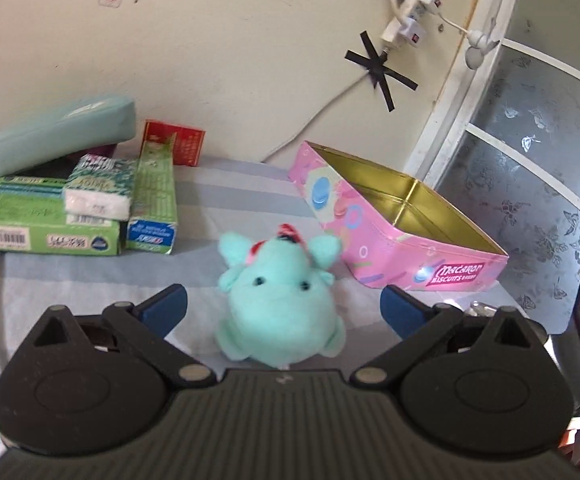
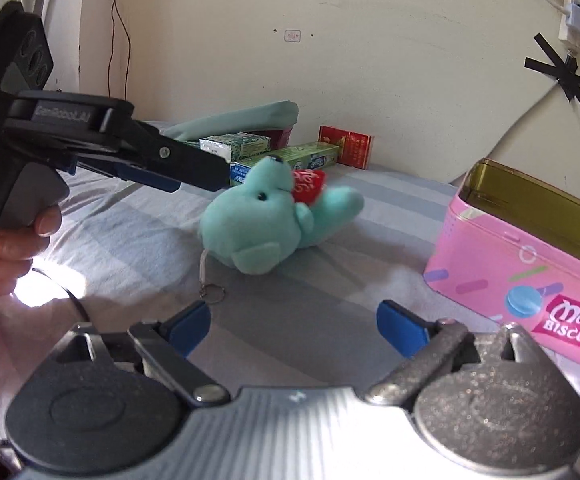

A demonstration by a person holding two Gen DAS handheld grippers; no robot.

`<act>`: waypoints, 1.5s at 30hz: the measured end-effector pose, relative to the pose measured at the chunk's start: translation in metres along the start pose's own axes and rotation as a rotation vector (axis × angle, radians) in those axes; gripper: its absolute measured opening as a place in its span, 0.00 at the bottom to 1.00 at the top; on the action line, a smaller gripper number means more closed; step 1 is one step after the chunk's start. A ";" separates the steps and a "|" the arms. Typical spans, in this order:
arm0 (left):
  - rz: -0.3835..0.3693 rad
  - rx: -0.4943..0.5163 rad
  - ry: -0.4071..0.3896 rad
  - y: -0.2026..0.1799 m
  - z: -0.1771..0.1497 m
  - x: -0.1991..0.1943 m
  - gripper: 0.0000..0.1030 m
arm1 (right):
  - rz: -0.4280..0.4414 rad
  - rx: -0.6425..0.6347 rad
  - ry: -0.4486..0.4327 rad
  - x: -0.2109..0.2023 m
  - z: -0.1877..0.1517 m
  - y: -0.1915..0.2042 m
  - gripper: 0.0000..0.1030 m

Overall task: Organize objects
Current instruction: 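Grasp the mint-green teddy bear with the right gripper and lift it, then carry the teddy bear over the pink tin and release it inside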

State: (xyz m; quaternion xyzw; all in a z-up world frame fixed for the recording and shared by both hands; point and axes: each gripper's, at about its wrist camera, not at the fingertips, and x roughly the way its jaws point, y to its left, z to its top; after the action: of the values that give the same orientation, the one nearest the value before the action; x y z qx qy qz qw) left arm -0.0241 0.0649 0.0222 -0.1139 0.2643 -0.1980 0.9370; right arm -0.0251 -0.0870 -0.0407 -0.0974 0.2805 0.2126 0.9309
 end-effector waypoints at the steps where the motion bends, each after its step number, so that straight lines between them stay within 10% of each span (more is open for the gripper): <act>1: 0.015 0.015 0.004 -0.004 0.001 0.003 1.00 | 0.007 0.009 0.006 0.003 0.003 -0.001 0.91; 8: 0.077 -0.026 0.102 0.007 0.001 0.028 0.92 | 0.060 0.007 0.019 0.027 0.016 0.009 0.83; 11: 0.004 -0.081 0.156 0.010 -0.001 0.038 0.63 | 0.099 0.021 0.029 0.040 0.021 0.011 0.69; 12: 0.010 -0.089 0.147 0.006 -0.001 0.037 0.63 | 0.109 0.025 0.030 0.042 0.022 0.012 0.56; 19: -0.059 0.117 -0.008 -0.063 0.033 0.030 0.63 | -0.076 0.027 -0.232 -0.014 0.019 0.004 0.55; 26: -0.122 0.239 -0.041 -0.122 0.052 0.092 0.64 | -0.367 0.085 -0.339 -0.029 0.010 -0.044 0.57; 35: -0.179 0.187 -0.004 -0.150 0.065 0.147 0.64 | -0.513 0.250 -0.314 -0.012 0.010 -0.103 0.57; 37: -0.184 0.204 0.004 -0.159 0.067 0.157 0.66 | -0.553 0.285 -0.307 -0.011 0.010 -0.114 0.63; 39: -0.169 0.213 0.003 -0.166 0.067 0.164 0.68 | -0.626 0.305 -0.295 -0.009 0.009 -0.122 0.91; 45: -0.066 0.196 -0.093 -0.161 0.066 0.146 0.73 | -0.712 0.309 -0.313 -0.010 0.004 -0.123 0.94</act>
State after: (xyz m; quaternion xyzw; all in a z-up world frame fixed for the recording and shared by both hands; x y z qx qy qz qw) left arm 0.0756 -0.1356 0.0628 -0.0395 0.1961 -0.2481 0.9479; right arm 0.0249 -0.1990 -0.0241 -0.0140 0.1132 -0.1551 0.9813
